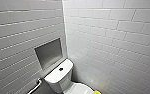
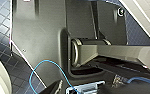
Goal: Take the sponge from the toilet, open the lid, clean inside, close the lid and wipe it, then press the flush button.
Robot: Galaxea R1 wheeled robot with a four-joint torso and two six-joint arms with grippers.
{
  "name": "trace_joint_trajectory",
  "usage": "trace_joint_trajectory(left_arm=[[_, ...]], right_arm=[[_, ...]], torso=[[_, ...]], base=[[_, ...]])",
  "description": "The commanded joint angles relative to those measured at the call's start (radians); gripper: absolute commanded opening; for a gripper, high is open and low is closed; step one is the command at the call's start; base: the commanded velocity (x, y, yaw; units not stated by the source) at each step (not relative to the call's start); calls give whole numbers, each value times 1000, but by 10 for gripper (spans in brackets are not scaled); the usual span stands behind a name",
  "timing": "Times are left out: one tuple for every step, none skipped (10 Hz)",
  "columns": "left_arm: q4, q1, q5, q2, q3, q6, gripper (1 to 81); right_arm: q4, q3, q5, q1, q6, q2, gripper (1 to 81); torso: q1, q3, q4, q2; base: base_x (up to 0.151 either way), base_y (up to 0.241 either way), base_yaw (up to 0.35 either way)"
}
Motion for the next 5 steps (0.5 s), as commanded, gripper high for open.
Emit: trace_joint_trajectory(left_arm=[[1, -8, 56, -74, 108, 7, 811], [2, -8, 54, -75, 109, 9, 811], [4, -8, 54, -74, 109, 9, 811], [5, -8, 54, -72, 109, 9, 811], [5, -8, 56, -72, 108, 10, 811]], right_arm=[[0, 288, -17, 6, 26, -242, 811], [-2, 330, -17, 24, 64, -294, 811], [-3, 361, -10, 44, 95, -336, 811], [-3, 405, 4, 64, 130, -397, 811], [-3, 434, 12, 89, 158, -437, 811]], torso=[[0, 0, 0, 0], [0, 0, 0, 0], [0, 0, 0, 0], [0, 0, 0, 0], [0, 0, 0, 0]], base=[[0, 0, 0], [0, 0, 0], [0, 0, 0], [0, 0, 0], [0, 0, 0]])
